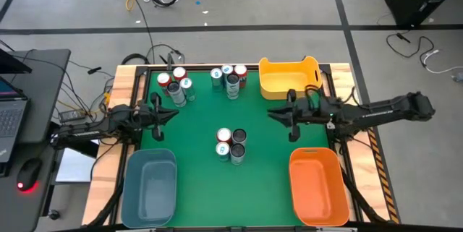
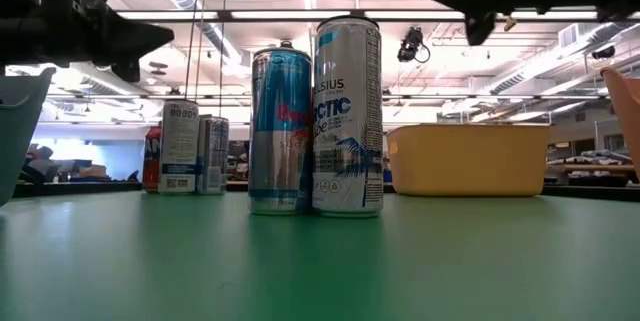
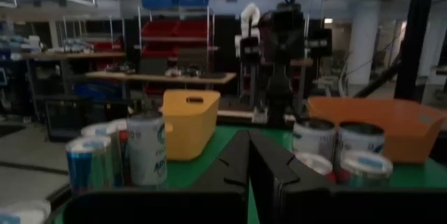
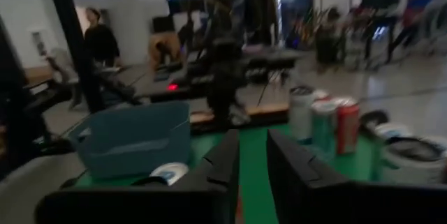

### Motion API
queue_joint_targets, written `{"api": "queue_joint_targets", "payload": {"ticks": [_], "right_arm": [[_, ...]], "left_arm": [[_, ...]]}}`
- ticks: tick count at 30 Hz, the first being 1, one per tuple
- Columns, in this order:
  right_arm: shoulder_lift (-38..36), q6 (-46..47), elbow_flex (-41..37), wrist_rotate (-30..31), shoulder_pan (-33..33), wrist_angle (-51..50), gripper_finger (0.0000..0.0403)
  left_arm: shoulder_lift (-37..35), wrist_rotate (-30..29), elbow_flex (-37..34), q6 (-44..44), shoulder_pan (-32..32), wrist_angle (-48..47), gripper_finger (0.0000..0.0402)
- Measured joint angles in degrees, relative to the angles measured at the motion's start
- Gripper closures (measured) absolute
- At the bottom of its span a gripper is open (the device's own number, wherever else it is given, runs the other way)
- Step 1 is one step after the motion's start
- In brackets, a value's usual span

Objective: Sort soda cans
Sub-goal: Put the white-blue soda can into the yellow bin

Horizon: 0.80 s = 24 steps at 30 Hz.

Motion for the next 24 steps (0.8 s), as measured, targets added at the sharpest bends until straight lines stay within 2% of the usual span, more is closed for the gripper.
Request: {"api": "queue_joint_targets", "payload": {"ticks": [6, 11, 17, 24], "right_arm": [[8.80, 0.66, 4.98, -0.75, 2.44, -2.06, 0.0274], [15.86, 0.63, 9.00, 6.91, 1.71, -2.17, 0.0232], [24.66, -0.23, 15.03, 12.60, -2.18, -2.73, 0.0190], [33.49, 1.49, 23.68, 12.67, -8.69, -5.25, 0.0147]], "left_arm": [[0.00, -0.59, -0.01, 2.36, 0.00, 0.96, 0.0392], [0.00, -0.59, -0.02, -2.14, 0.00, 0.89, 0.0392], [0.02, -0.59, -0.02, -3.50, 0.00, -1.40, 0.0392], [0.02, -0.60, -0.01, -5.87, 0.00, -2.74, 0.0392]]}}
